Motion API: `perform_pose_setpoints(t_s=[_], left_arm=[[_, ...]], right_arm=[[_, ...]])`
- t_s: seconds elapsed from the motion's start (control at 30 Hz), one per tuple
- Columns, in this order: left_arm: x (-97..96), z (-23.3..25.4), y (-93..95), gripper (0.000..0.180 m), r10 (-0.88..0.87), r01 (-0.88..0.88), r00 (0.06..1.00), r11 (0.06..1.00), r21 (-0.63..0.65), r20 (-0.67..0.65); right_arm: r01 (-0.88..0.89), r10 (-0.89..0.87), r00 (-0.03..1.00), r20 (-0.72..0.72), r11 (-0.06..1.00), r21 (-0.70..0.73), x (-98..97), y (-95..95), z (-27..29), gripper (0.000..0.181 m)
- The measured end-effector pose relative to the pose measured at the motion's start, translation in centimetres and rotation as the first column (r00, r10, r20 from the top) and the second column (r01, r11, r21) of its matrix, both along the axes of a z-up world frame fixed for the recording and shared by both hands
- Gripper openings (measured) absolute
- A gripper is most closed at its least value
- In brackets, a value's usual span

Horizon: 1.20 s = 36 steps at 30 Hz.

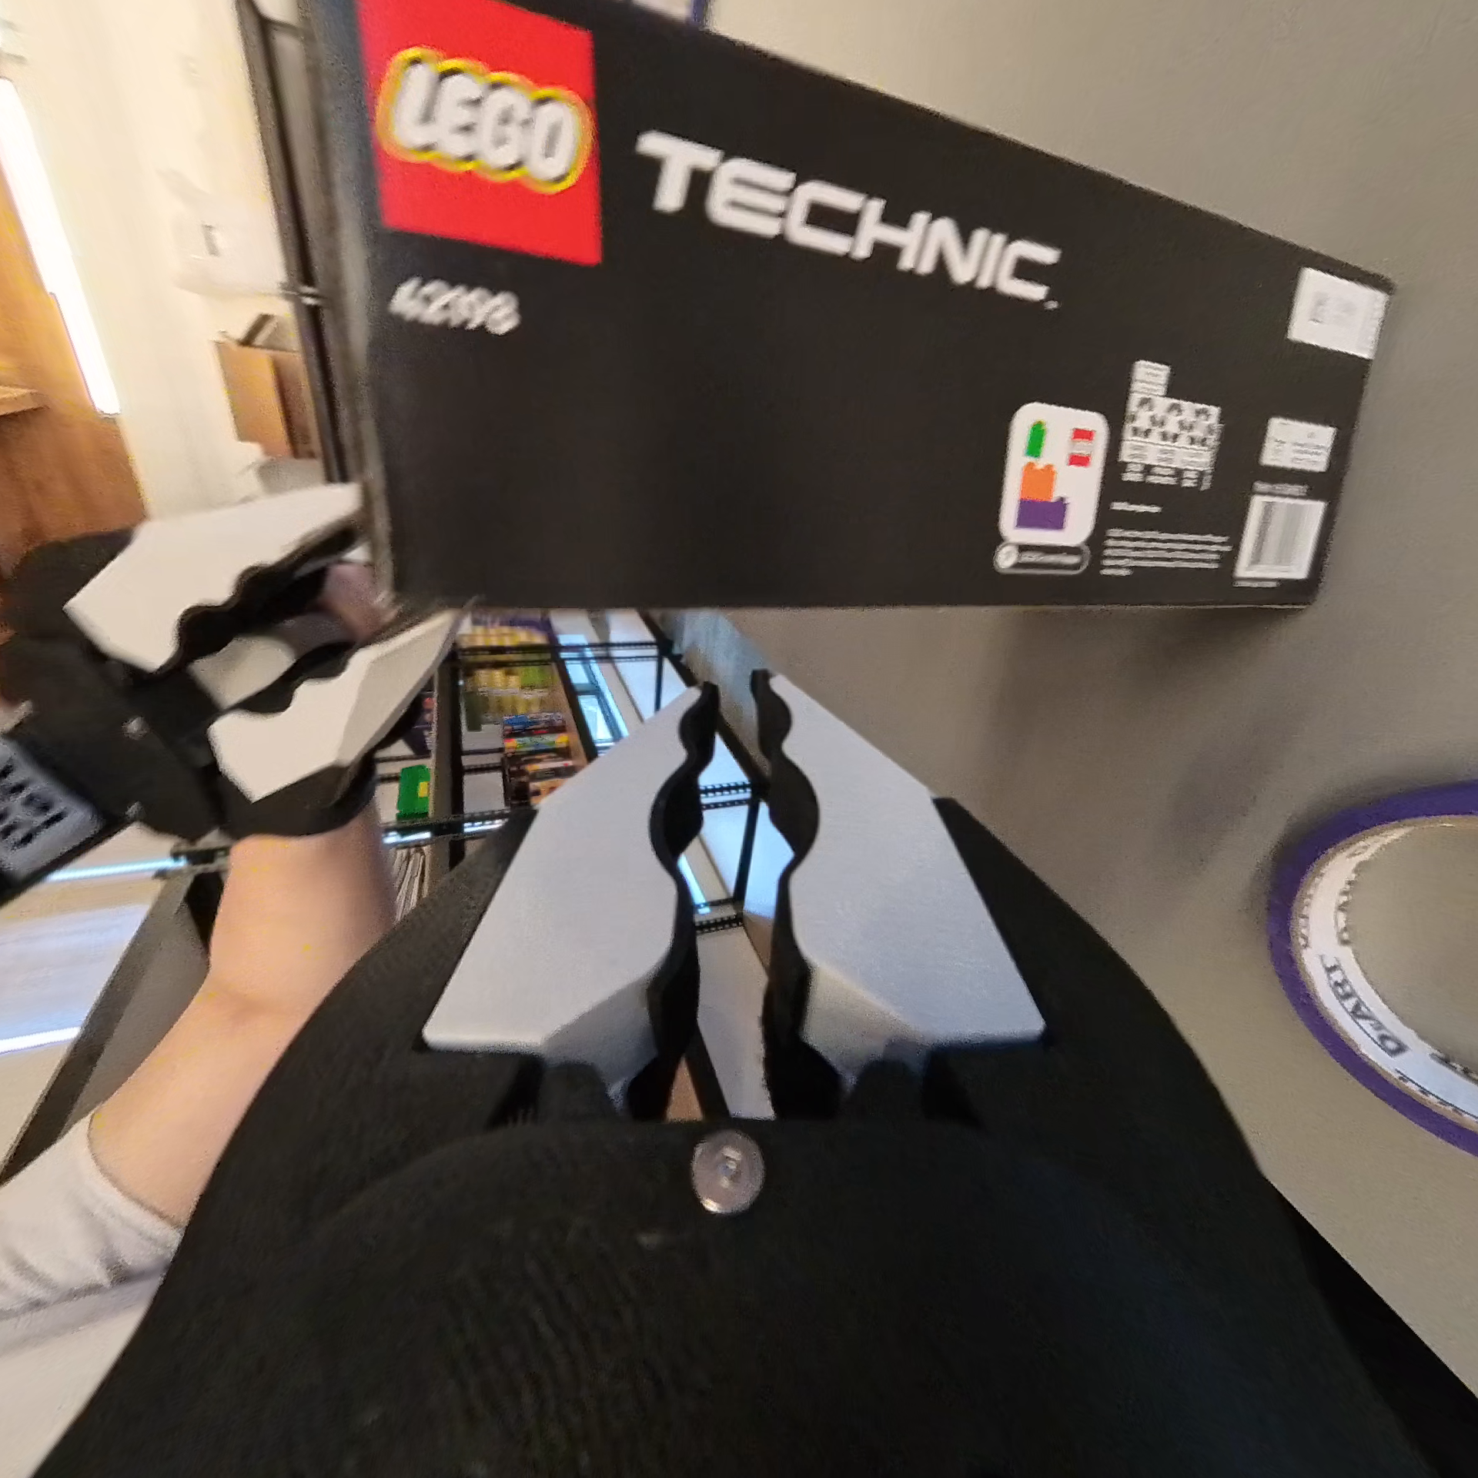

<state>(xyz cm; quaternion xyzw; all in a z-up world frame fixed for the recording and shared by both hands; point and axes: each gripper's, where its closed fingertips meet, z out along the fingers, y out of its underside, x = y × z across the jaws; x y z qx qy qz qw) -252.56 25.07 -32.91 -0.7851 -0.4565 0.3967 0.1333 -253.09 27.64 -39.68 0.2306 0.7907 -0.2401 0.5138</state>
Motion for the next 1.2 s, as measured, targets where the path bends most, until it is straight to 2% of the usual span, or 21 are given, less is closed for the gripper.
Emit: perform_pose_setpoints(t_s=[0.07, 0.13, 0.2, 0.33, 0.37, 0.5, 0.6, 0.7, 0.77, 0.87, 0.93, 1.0, 1.07, 1.1, 1.17, 1.2], left_arm=[[0.0, 0.0, 0.0, 0.021, 0.001, -0.001, 1.000, 1.000, 0.003, -0.004], [0.0, 0.0, 0.0, 0.022, 0.001, -0.001, 1.000, 1.000, 0.009, -0.012], [0.0, 0.0, 0.0, 0.021, 0.002, -0.002, 1.000, 1.000, 0.021, -0.024], [0.1, 0.0, -0.2, 0.022, 0.012, -0.012, 1.000, 1.000, 0.020, -0.024], [0.1, 0.0, -0.3, 0.021, 0.013, -0.013, 1.000, 1.000, 0.013, -0.021], [0.1, 0.0, -0.2, 0.020, -0.012, 0.012, 1.000, 1.000, 0.009, -0.029], [0.1, 0.0, -0.3, 0.019, -0.009, 0.009, 0.999, 1.000, 0.007, -0.038], [0.0, 0.0, -0.3, 0.019, -0.021, 0.021, 0.999, 1.000, -0.006, -0.031], [0.1, 0.0, -0.2, 0.019, -0.029, 0.028, 0.999, 1.000, -0.011, -0.034], [0.1, 0.0, -0.2, 0.020, -0.025, 0.025, 0.999, 1.000, 0.004, -0.040], [0.1, 0.0, -0.4, 0.019, -0.008, 0.009, 0.999, 1.000, 0.008, -0.043], [0.0, 0.0, -0.6, 0.019, -0.004, 0.005, 0.999, 1.000, 0.017, -0.034], [0.0, 0.1, -0.4, 0.019, -0.017, 0.018, 1.000, 1.000, 0.018, -0.018], [0.1, 0.1, -0.4, 0.019, -0.018, 0.018, 1.000, 1.000, 0.012, -0.016], [0.1, 0.1, -0.4, 0.019, -0.006, 0.006, 0.999, 1.000, 0.013, -0.033], [0.0, 0.1, -0.4, 0.019, 0.004, -0.003, 0.999, 1.000, 0.019, -0.047]], right_arm=[[0.008, -0.011, 0.999, -0.039, 0.997, -0.070, -0.2, 1.3, 1.5, 0.000], [0.029, -0.044, 0.996, -0.072, 0.981, -0.194, -0.1, 1.8, 4.6, 0.000], [-0.006, -0.007, 0.999, -0.046, 0.962, -0.271, 1.2, 1.0, 7.3, 0.000], [-0.031, 0.004, 0.995, -0.095, 0.958, -0.285, 1.2, -2.5, 6.3, 0.000], [-0.015, -0.005, 0.998, -0.068, 0.957, -0.291, 1.1, -2.8, 6.4, 0.000], [-0.030, -0.020, 0.987, -0.162, 0.955, -0.295, 1.0, -2.9, 4.4, 0.000], [0.023, -0.035, 0.999, -0.039, 0.964, -0.265, 0.8, -3.1, 2.4, 0.000], [0.024, -0.031, 0.999, -0.026, 0.971, -0.239, 1.0, -2.5, 0.6, 0.000], [0.009, 0.002, 0.999, 0.034, 0.948, -0.317, 1.6, -1.7, 2.5, 0.000], [-0.025, 0.034, 0.999, 0.009, 0.880, -0.474, 1.7, -1.9, 6.7, 0.000], [-0.128, 0.077, 0.989, -0.124, 0.867, -0.481, 1.4, -3.1, 6.5, 0.000], [-0.236, 0.168, 0.967, -0.191, 0.873, -0.427, 1.3, -3.1, 4.6, 0.000], [-0.205, 0.131, 0.969, -0.208, 0.898, -0.389, 0.0, -2.7, 2.5, 0.000], [-0.169, 0.109, 0.980, -0.164, 0.896, -0.410, -0.4, -2.3, 2.6, 0.000], [-0.090, 0.045, 0.994, -0.096, 0.836, -0.541, -1.2, -1.6, 6.1, 0.000], [-0.103, 0.028, 0.991, -0.131, 0.782, -0.615, -1.2, -1.4, 8.2, 0.000]])
